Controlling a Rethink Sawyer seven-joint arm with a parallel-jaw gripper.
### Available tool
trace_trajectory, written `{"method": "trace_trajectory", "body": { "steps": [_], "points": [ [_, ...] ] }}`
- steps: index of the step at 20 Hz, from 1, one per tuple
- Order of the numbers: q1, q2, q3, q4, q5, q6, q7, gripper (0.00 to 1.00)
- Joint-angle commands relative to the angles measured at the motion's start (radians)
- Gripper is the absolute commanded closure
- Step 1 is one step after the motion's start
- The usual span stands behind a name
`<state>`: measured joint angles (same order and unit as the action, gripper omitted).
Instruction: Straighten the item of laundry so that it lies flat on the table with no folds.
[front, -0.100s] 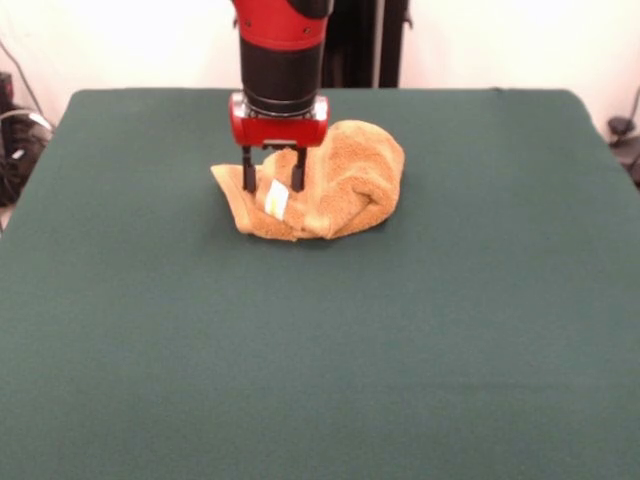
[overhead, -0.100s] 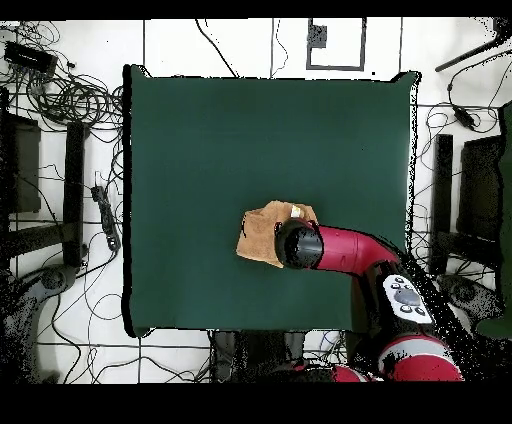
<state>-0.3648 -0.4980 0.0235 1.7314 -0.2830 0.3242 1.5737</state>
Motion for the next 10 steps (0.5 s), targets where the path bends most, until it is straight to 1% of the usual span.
{"method": "trace_trajectory", "body": {
  "steps": [1,2,10],
  "points": [
    [-0.006,0.082,0.104,-0.003,-0.001,-0.059,0.106,0.00],
    [-0.004,0.082,0.101,-0.003,-0.002,-0.055,0.103,1.00],
    [0.004,0.082,0.094,-0.011,-0.012,-0.048,0.094,1.00]
  ]
}}
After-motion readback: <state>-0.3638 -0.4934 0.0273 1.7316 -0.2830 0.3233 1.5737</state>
